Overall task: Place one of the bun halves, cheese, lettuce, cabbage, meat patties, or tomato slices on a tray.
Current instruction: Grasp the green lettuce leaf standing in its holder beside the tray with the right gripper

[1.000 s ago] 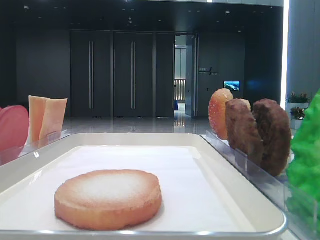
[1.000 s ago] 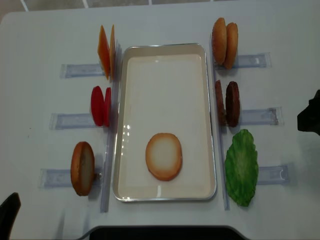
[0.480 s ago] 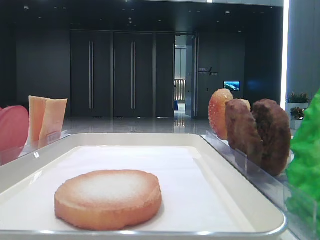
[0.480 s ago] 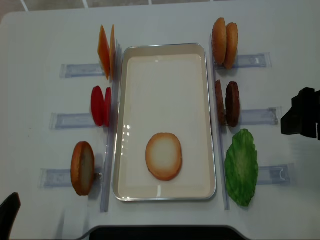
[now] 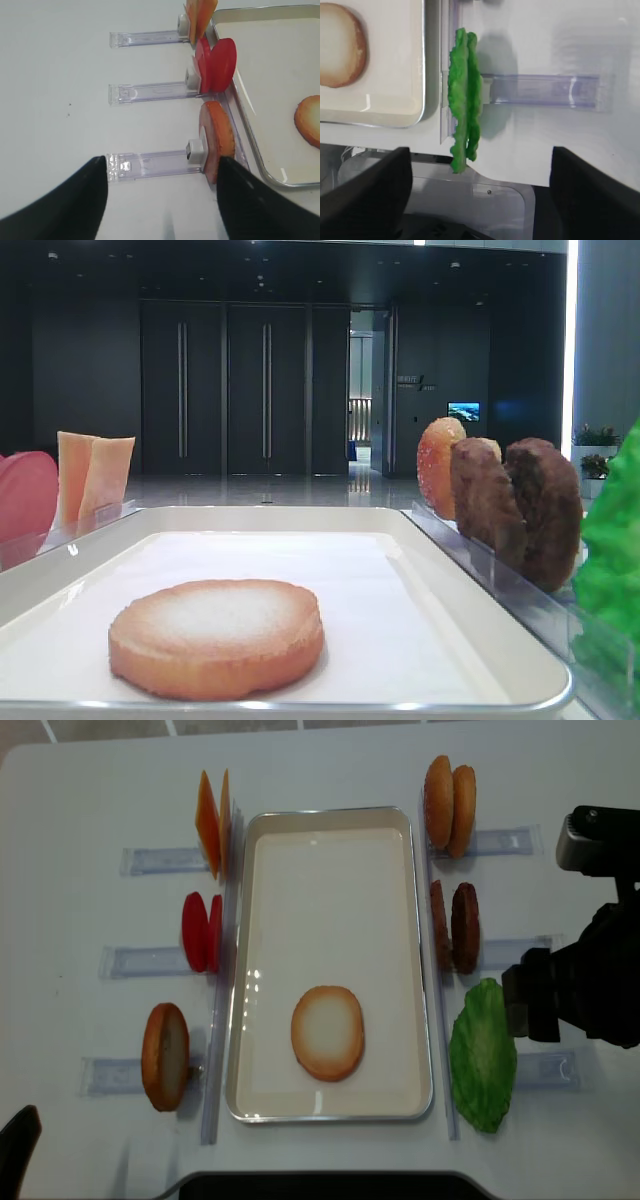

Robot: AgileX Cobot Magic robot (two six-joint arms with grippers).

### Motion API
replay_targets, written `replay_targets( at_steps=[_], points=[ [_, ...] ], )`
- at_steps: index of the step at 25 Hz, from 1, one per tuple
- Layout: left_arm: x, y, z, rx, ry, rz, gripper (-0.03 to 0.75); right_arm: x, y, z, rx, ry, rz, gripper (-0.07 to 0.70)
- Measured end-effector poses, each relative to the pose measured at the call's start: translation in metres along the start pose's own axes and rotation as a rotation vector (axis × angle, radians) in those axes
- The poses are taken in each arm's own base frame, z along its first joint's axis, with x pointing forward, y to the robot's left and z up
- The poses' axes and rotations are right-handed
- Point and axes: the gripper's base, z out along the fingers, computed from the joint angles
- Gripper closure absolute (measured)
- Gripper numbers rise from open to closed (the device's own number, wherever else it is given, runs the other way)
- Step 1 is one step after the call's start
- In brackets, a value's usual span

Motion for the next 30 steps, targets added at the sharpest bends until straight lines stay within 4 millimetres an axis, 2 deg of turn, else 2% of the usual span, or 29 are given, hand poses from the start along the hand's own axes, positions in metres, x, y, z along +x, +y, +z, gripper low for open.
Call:
replay_targets(
  at_steps=[13,23,30],
  points=[
    [0.000,0.000,0.000,0.000,0.000,0.000,0.199,-0.022,0.009,0.029,0.031,-0.002,0.021,0.094],
    [0.000,0.000,0.000,0.000,0.000,0.000,0.199,-0.023,0.010,0.030,0.026,-0.009,0.032,0.094],
    [0.000,0.000,0.000,0.000,0.000,0.000,0.199,-0.021,0.024,0.033,-0.017,-0.043,-0.019,0.094]
  ],
)
